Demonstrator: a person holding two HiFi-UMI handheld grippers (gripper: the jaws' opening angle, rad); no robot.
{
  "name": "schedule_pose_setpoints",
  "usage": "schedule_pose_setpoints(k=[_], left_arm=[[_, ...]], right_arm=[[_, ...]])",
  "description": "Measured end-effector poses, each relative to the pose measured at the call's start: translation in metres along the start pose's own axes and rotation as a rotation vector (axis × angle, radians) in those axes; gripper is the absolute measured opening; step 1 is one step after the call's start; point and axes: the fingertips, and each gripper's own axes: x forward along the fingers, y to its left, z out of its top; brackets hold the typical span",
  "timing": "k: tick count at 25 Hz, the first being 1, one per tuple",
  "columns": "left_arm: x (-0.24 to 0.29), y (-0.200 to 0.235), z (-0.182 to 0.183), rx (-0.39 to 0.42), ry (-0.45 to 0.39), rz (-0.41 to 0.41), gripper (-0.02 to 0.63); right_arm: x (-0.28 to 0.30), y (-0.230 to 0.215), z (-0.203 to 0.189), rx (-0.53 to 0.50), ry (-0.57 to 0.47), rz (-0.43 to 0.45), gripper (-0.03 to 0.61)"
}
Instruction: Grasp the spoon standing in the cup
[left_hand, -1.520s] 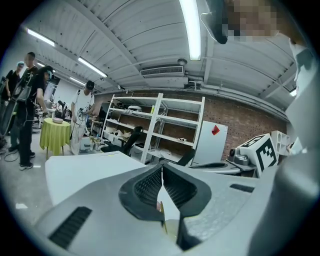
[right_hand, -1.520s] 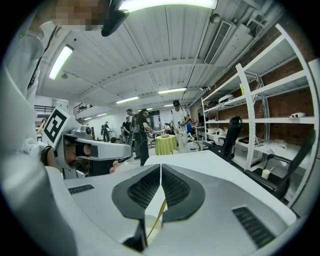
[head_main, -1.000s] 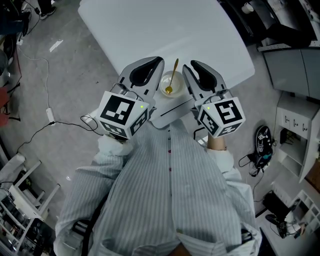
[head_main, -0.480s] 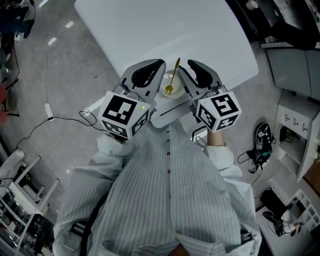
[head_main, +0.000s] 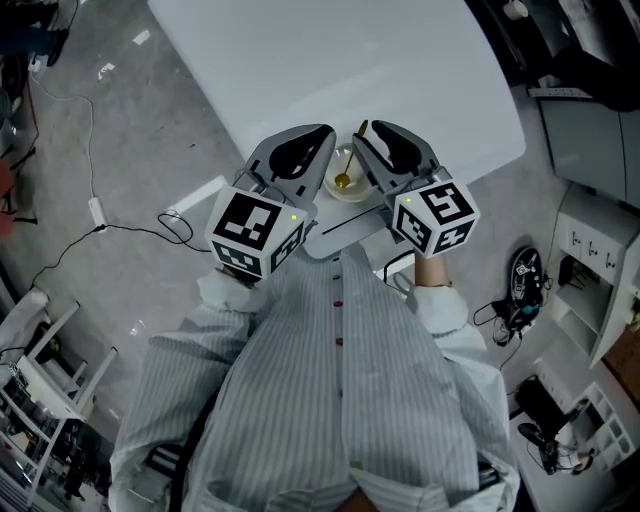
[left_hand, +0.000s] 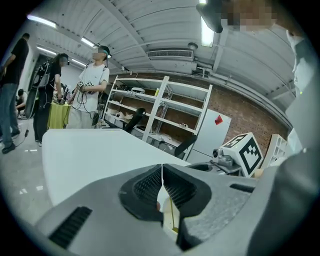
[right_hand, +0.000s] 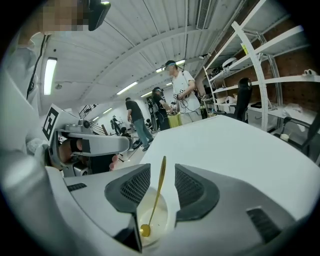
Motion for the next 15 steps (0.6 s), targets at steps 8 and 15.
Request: schedule_pose_setpoints(k=[8, 15], left_arm=[[0.006, 0.004, -0.01, -0.009, 0.023, 0.003, 0.014], [0.004, 0.005, -0.018, -0.012, 0.039, -0.003, 0.014]], right_arm=[[0.01, -0.005, -0.01, -0.001, 0.033, 0.014, 0.127], [0.014, -0.003, -0.014, -0.036, 0.039, 0.015, 0.061]])
